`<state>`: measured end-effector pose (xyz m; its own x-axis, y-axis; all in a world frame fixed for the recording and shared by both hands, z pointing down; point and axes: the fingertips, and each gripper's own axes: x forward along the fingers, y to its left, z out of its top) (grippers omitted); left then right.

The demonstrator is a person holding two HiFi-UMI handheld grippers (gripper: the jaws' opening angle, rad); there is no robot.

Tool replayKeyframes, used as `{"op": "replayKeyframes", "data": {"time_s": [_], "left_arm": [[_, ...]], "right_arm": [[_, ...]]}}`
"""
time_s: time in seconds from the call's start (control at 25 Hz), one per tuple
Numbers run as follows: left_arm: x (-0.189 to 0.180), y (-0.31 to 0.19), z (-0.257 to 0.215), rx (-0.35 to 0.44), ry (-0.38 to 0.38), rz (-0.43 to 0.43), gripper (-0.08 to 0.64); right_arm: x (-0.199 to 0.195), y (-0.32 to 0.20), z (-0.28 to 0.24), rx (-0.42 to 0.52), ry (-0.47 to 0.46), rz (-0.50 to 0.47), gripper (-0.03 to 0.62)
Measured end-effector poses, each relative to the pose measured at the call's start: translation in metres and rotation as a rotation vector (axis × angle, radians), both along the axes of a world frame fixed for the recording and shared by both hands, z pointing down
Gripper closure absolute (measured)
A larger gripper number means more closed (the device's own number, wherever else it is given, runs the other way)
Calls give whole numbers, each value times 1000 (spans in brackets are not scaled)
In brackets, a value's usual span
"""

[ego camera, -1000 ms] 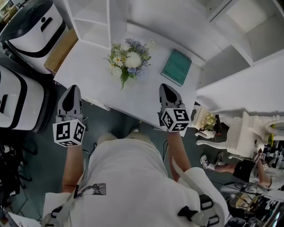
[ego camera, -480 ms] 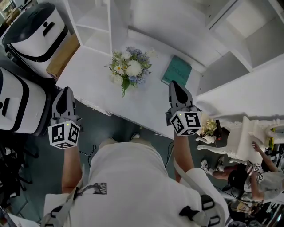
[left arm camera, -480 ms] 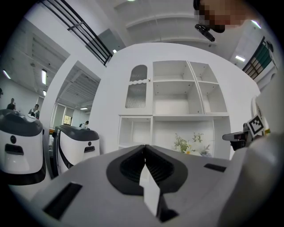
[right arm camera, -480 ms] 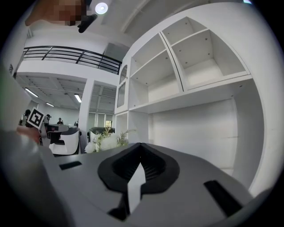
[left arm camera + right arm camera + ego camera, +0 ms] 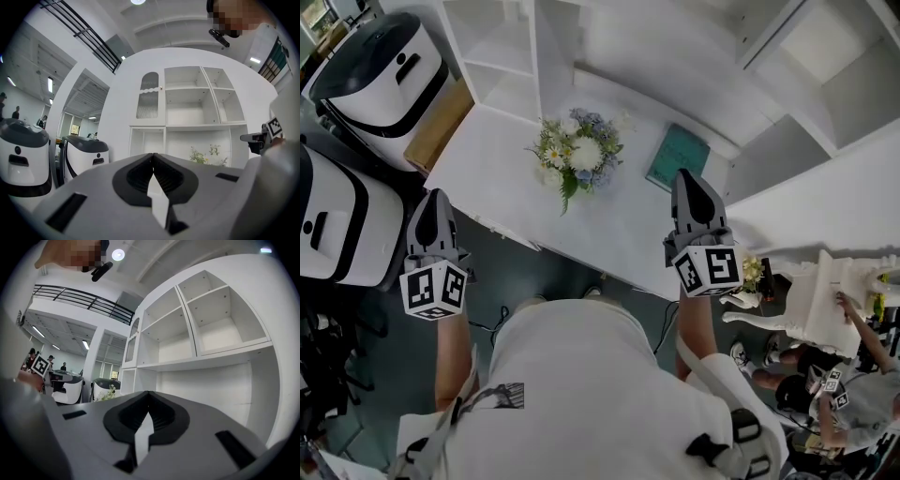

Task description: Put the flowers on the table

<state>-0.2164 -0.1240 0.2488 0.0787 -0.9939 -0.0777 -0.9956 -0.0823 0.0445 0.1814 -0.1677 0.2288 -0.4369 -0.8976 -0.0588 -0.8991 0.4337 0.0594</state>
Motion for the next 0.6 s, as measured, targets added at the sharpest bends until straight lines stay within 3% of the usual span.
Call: {"op": "replayKeyframes", "data": {"time_s": [0.6], "left_arm": [[0,-2,-9,0,20,25,545]], "right_arm": [[23,23,-13,11,30,85,583]]}}
